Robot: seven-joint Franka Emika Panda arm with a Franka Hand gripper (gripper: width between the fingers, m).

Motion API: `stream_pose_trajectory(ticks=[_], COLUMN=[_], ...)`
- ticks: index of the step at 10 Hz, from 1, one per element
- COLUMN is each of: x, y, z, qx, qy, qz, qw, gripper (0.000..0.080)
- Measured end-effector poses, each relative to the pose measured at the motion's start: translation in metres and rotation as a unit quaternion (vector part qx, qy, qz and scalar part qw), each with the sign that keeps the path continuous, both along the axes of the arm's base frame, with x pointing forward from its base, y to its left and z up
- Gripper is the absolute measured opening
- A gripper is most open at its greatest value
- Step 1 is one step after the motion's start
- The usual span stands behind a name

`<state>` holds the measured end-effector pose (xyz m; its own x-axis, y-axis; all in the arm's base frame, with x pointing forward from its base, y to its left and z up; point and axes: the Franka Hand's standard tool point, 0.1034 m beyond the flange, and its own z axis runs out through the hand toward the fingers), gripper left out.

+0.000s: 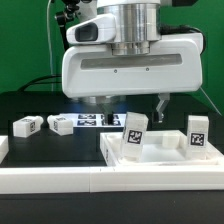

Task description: Assemble square table

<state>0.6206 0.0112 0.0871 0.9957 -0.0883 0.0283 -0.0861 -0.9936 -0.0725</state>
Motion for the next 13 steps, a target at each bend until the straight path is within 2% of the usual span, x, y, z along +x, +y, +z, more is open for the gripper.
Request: stream_pose_trajectory(ticks=[1,2,9,11,13], x=[0.0,0.0003,0.0006,0.0016,0.0013], y=[-0.0001,-0.0014,-0.0027,-0.0044,-0.0066], z=[0.0,0.0003,0.0006,0.0002,0.0], qx=[0.0,-0.001,0.0,0.017,0.038], qy=[0.0,-0.001,0.0,-0.004,-0.008], qz=[0.0,-0.001,-0.013,-0.154,-0.263], qw=[1.0,1.0,1.0,0.988,0.964], gripper=[0.0387,0.0294,0.0294,0.0294,0.0294])
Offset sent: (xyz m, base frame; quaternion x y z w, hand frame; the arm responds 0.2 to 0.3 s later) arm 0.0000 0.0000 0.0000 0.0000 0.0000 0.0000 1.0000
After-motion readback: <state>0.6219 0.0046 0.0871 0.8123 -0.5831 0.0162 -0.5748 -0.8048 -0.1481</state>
